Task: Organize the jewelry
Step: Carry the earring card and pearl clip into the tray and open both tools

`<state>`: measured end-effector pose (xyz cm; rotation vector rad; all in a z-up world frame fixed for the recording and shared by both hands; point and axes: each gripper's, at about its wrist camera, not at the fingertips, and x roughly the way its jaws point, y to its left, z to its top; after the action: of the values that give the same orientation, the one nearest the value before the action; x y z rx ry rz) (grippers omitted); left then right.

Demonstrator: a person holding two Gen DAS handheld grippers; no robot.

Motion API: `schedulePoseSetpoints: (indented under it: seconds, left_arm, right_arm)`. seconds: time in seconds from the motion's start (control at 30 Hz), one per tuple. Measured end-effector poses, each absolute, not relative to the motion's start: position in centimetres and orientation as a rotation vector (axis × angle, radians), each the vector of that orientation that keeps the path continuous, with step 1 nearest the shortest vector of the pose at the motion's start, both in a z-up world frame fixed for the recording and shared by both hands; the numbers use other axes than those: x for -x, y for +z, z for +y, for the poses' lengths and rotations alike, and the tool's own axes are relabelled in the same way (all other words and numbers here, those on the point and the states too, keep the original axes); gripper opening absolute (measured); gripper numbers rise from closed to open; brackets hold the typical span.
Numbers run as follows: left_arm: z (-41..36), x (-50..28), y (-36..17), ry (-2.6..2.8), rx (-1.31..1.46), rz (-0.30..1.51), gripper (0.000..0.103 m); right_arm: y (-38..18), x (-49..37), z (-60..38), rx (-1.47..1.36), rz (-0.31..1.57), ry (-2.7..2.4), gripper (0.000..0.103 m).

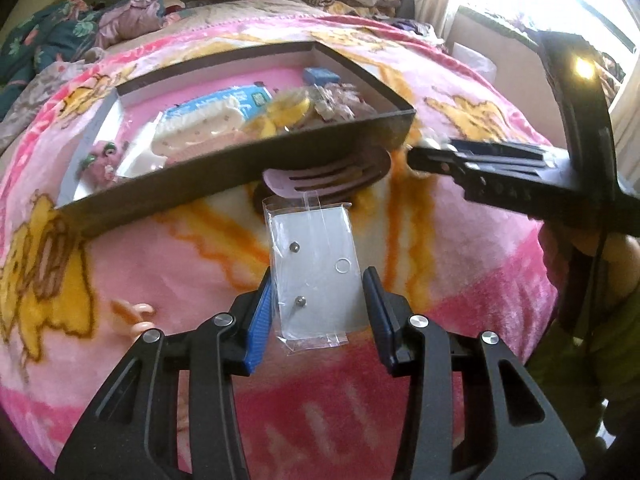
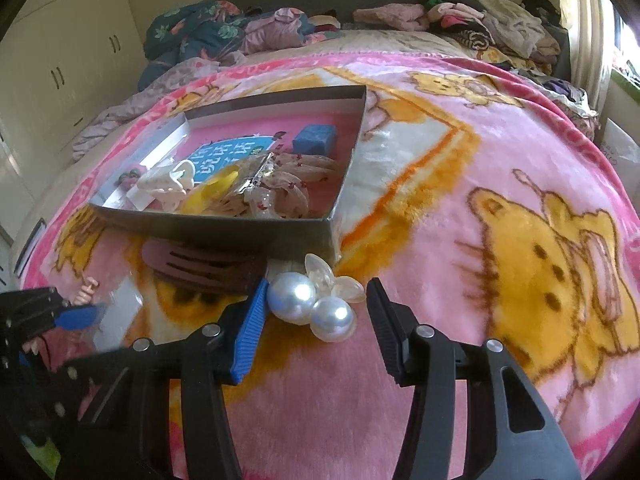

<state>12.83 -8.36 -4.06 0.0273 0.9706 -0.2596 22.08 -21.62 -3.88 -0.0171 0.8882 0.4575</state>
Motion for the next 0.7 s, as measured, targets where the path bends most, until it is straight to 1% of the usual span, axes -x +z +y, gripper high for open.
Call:
schedulePoseSetpoints:
  seconds: [0.33, 0.7]
  left_arm:
    - [-5.2, -12.6, -2.1, -0.196, 0.033, 0.918, 0.035]
    - [-1.2, -11.9, -0.3, -0.123, 0.1, 0.863, 0.035]
  right_arm:
    - [-1.9, -19.1, -21.5, 0.022, 0.857, 0.485, 0.049]
    - [0.6, -17.7, -17.4, 0.093, 0.805, 0.573, 0.049]
